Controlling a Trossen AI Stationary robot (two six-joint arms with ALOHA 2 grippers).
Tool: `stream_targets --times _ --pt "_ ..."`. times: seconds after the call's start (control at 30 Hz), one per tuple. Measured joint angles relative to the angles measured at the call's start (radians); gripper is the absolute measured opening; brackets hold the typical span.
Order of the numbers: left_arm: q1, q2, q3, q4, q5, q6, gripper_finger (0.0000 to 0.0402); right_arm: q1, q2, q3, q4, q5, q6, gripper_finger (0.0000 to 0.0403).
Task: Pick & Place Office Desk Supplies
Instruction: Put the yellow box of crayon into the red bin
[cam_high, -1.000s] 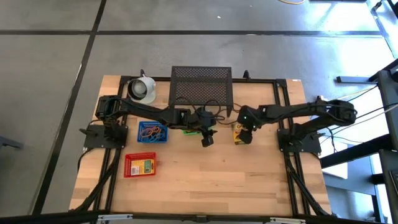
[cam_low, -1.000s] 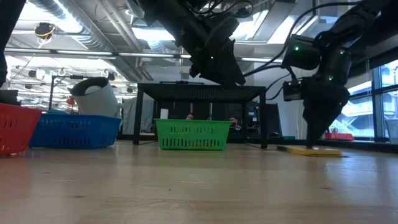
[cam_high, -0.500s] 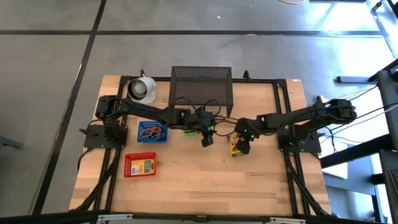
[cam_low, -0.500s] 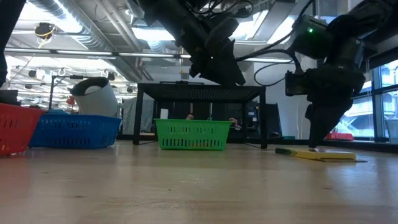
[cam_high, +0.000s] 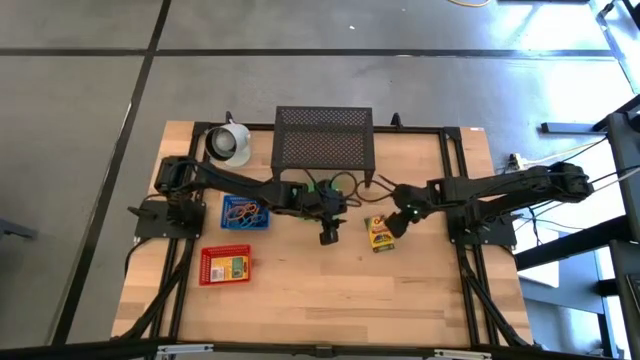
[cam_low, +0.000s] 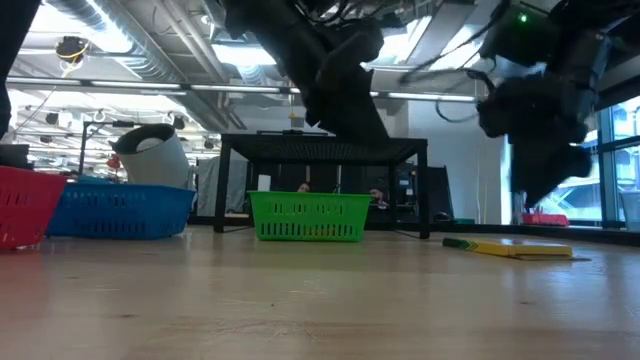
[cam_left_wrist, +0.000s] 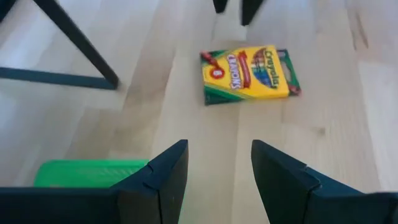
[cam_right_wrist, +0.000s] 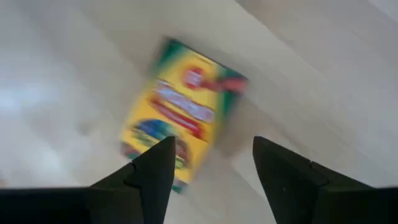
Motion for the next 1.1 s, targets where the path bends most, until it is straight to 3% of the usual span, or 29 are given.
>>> stream_targets --times 0.23,0.83,1.1 --pt "-0.019 0.086 0.0 0.097 0.0 -0.004 0.0171 0.0 0.008 0.0 -0.203 0.021 0.098 0.0191" --pt "-0.036 0.215 0.002 0.257 -0.003 0.028 0.0171 0.1 0.234 0.003 -0.109 0.034 0.144 0.0162" --pt "-0.057 0.282 0.001 0.298 -0.002 0.011 0.0171 0.136 0.267 0.007 -0.103 0.08 0.173 0.0162"
